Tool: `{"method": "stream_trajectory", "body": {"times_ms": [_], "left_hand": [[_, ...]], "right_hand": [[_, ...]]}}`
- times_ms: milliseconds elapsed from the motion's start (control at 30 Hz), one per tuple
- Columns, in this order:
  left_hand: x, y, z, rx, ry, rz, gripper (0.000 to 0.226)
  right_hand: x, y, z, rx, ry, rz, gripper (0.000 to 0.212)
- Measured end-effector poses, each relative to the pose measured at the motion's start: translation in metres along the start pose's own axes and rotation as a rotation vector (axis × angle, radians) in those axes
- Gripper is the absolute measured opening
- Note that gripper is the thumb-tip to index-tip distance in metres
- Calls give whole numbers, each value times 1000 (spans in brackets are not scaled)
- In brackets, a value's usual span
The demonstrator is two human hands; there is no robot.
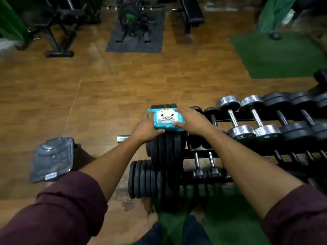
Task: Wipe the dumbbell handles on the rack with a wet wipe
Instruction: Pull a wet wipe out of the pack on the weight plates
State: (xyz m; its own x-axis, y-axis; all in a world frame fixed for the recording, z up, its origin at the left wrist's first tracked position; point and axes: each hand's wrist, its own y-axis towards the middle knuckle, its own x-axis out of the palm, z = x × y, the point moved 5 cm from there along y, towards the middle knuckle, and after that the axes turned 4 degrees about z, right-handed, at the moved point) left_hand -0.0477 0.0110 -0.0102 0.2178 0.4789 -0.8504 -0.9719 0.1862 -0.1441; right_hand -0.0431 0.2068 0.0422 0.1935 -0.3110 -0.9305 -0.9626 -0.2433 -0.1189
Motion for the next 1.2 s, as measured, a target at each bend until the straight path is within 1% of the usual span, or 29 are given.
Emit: {"method": "stream_trajectory", "body": {"times_ms": [133, 233, 300, 400, 500, 600, 733, 800, 900, 1000, 1033, 1100, 1167, 1200], "left_hand": [[-1, 20, 3, -104, 36, -26, 96], [8, 26, 8, -151, 110, -57, 84], [9, 27, 11, -172, 143, -25, 81], [11, 26, 12, -197, 133, 0, 86], [18, 27, 14, -207, 111, 21, 86], [20, 27, 13, -223, 104, 44, 86], [21, 23, 15, -241, 85, 85, 81], [23, 21, 18, -236, 72, 111, 76], [26, 17, 18, -203, 75, 152, 69], [29, 12, 13, -170, 62, 160, 72], [30, 11, 11, -162, 62, 151, 74], [30, 11, 6, -151, 75, 128, 80], [28, 11, 2, -129, 109, 112, 83], [27, 10, 0, -117, 123, 107, 84]], "right_hand": [[20, 26, 1, -87, -38, -61, 64], [36, 42, 8, -187, -49, -35, 63], [46, 48, 12, -226, -83, -10, 62], [53, 54, 13, -280, -137, 33, 61], [46, 59, 17, -303, -138, 79, 56], [45, 59, 16, -349, -197, 104, 49], [47, 57, 14, -363, -237, 126, 43], [45, 56, 13, -323, -201, 145, 40], [37, 57, 8, -192, -109, 200, 42], [32, 64, 6, -113, -119, 196, 45], [30, 68, 9, -64, -82, 185, 45], [28, 76, 16, 62, 84, 173, 40], [27, 81, 22, 165, 291, 216, 32], [27, 81, 25, 205, 362, 247, 32]]}}
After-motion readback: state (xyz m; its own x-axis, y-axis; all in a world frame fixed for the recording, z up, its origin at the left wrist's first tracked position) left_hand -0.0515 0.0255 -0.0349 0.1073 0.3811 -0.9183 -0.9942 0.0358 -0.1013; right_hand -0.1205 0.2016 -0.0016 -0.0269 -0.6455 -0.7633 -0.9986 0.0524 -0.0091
